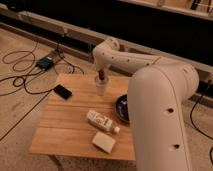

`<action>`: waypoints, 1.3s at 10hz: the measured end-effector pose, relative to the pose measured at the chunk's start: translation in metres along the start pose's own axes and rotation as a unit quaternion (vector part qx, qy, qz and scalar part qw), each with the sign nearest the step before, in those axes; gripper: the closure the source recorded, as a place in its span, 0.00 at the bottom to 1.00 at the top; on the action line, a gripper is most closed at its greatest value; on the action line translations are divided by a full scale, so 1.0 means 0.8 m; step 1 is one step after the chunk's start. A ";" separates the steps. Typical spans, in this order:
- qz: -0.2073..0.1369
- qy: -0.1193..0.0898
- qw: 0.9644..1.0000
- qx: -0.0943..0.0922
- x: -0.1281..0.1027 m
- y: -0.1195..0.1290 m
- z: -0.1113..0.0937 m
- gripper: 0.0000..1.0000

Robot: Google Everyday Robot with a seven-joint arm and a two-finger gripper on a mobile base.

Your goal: Place the pepper in the ceramic cup

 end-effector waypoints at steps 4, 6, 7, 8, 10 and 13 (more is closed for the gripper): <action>0.000 -0.007 1.000 0.000 0.004 0.001 -0.001 0.44; -0.002 -0.012 1.000 0.000 0.004 0.003 -0.002 0.24; -0.002 -0.014 1.000 0.001 0.005 0.002 -0.002 0.20; -0.002 -0.016 1.000 0.001 0.005 0.003 -0.003 0.20; -0.003 -0.019 1.000 0.002 0.007 0.003 -0.003 0.20; -0.003 -0.021 1.000 0.003 0.009 0.004 -0.004 0.20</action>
